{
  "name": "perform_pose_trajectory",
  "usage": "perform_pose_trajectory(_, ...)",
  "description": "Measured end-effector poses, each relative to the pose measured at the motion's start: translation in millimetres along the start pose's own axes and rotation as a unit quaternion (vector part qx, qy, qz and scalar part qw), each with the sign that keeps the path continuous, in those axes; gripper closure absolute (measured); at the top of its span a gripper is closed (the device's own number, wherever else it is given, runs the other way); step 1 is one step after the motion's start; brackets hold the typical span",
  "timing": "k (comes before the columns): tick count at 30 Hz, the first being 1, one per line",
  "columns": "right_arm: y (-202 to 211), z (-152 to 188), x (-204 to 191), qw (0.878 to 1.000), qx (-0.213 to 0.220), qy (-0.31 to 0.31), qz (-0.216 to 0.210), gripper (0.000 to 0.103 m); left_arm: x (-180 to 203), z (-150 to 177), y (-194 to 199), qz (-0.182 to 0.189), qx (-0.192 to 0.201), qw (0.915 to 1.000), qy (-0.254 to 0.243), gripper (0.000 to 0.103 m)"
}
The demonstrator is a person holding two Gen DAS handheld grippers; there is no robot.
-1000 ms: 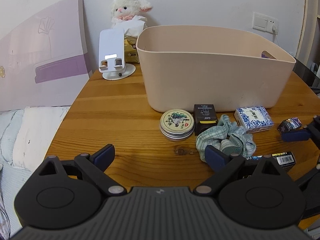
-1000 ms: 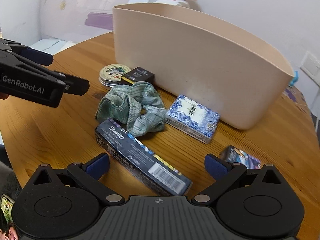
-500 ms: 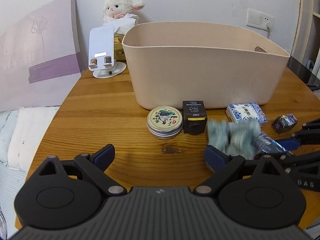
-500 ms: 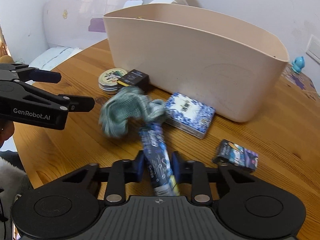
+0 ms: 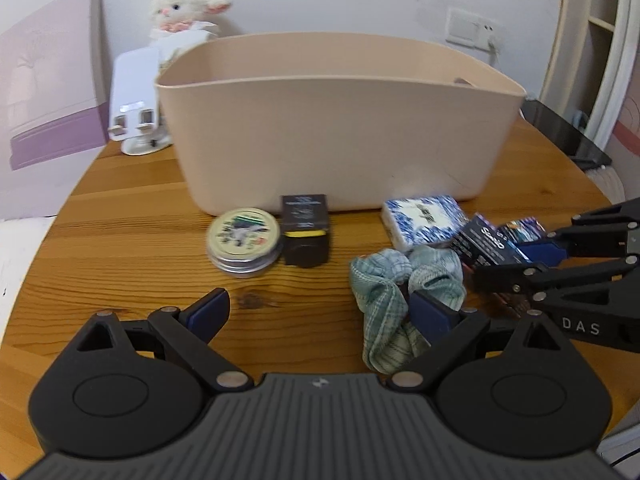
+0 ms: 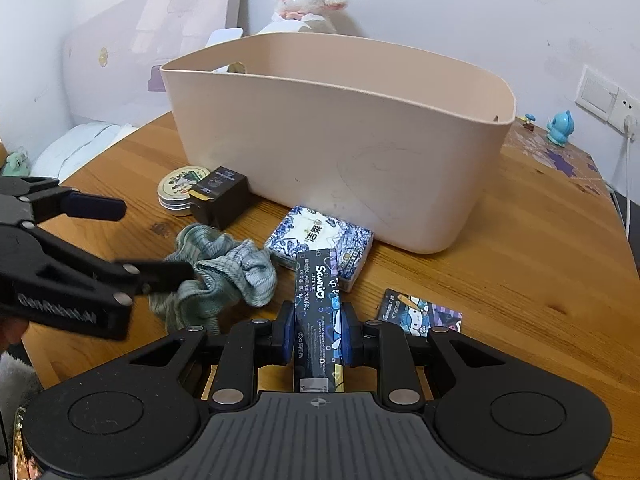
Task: Organize objects
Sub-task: 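Grasp the green plaid cloth with the left tool while the right tool grasps the dark blue box, then lift both held items over the beige bin and open both tools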
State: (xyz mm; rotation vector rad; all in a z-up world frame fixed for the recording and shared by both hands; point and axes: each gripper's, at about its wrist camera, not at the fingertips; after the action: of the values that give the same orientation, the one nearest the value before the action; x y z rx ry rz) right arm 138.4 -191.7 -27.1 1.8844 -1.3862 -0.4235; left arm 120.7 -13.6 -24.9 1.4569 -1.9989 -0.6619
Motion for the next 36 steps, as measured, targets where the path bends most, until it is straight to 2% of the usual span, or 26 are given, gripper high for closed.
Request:
perform_pose_trajectory(8,-4.6,2.9,3.7,1.000,0.003,-0.016,0.003,0.082,0.8,-1.0,-18.3,0.055,-0.010,0.9979,0.034,0.009)
perform_pose_trajectory(10,-4.0,3.5,7.2,1.000,0.002,-0.024,-0.001,0.082,0.4,0.1,-21.5,0.072,-0.010,0.9966,0.040,0.029)
perform_pose_trajectory(11,-3.7,3.8,7.3,1.000,0.004,-0.025,0.003,0.082,3.1,0.8,-21.5,0.067,-0.004,0.9973,0.030,0.037)
perform_pose_trajectory(13,-3.1,4.8,7.4,1.000,0.008,-0.024,0.009,0.082,9.5,1.3,-22.8,0.056,-0.005,0.9984,0.008,0.063)
perform_pose_trajectory(14,-3.0,5.3,8.0,1.000,0.007,-0.025,0.010,0.082,10.6,1.5,-22.8,0.058,-0.006,0.9983,0.004,0.070)
perform_pose_trajectory(15,-3.0,5.5,8.8,1.000,0.007,-0.027,0.011,0.082,9.9,1.2,-22.5,0.065,-0.008,0.9978,0.006,0.085)
perform_pose_trajectory(16,-2.6,5.8,9.8,0.999,0.008,-0.030,0.013,0.082,8.6,0.9,-22.4,0.072,-0.011,0.9973,0.011,0.089)
perform_pose_trajectory(21,5.1,5.5,17.7,0.998,0.020,-0.051,0.019,0.082,4.2,0.8,-17.3,0.076,-0.012,0.9970,0.015,0.095)
perform_pose_trajectory(30,39.8,-1.8,32.0,0.995,0.068,-0.074,0.028,0.082,1.0,-8.4,19.7,0.061,0.034,0.9976,-0.002,0.096)
perform_pose_trajectory(36,53.3,-7.9,39.9,0.992,0.092,-0.083,0.029,0.082,-6.1,-18.9,43.9,0.047,0.067,0.9966,0.006,0.096)
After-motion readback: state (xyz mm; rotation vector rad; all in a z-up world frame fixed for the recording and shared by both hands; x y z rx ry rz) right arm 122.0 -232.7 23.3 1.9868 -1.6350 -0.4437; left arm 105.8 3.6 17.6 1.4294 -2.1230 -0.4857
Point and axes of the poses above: each gripper's, at about its wrist camera, not at the fingertips, and y roughly against the way its jaws point, x to its right, z to its underside, and after that the axes turned 13 degrees about z, right-handed
